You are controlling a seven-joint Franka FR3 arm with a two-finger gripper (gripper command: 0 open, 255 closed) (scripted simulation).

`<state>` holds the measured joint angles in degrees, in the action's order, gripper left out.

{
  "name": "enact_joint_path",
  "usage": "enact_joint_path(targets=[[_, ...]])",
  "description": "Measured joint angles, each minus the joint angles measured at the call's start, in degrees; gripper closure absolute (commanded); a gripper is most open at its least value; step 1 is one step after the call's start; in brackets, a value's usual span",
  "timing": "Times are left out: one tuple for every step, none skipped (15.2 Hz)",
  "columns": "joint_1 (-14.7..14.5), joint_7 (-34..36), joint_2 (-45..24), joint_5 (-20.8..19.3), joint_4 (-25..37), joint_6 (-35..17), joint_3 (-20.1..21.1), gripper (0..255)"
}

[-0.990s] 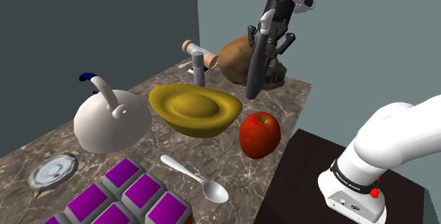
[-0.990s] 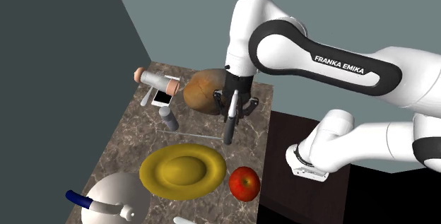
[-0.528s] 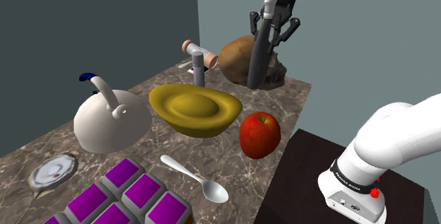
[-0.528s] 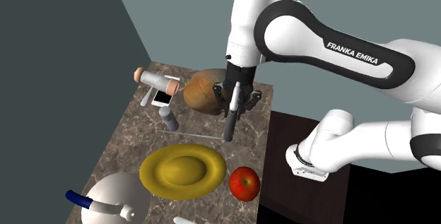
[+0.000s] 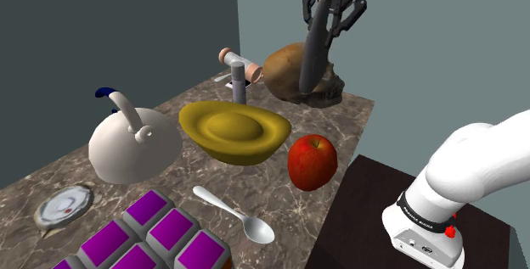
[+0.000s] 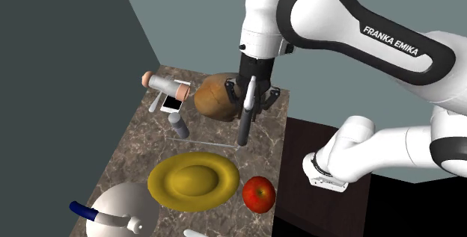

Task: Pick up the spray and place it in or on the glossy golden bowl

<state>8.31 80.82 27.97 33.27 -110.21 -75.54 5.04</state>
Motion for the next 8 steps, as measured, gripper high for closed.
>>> enact_joint_path(targets=[[0.0,0.4,-0.3,0.1,1.0,0.6,-0.1,255],[0.0,0.8,-0.7,0.1,2.4,1.5,-0.3,255],[-0.1,1.2,-1.2,0.1,3.5,2.0,-0.3,255],[-0.1,1.4,-1.4,0.2,4.1,2.4,-0.3,255],[-0.3,2.0,-1.9,0.4,4.7,2.1,0.2,255],[-0.5,2.9,-2.7,0.7,5.5,1.5,0.9,255],[-0.8,3.8,-3.8,1.0,6.6,0.9,1.8,255],[-1.1,4.8,-4.5,1.3,6.8,-0.2,2.9,255]])
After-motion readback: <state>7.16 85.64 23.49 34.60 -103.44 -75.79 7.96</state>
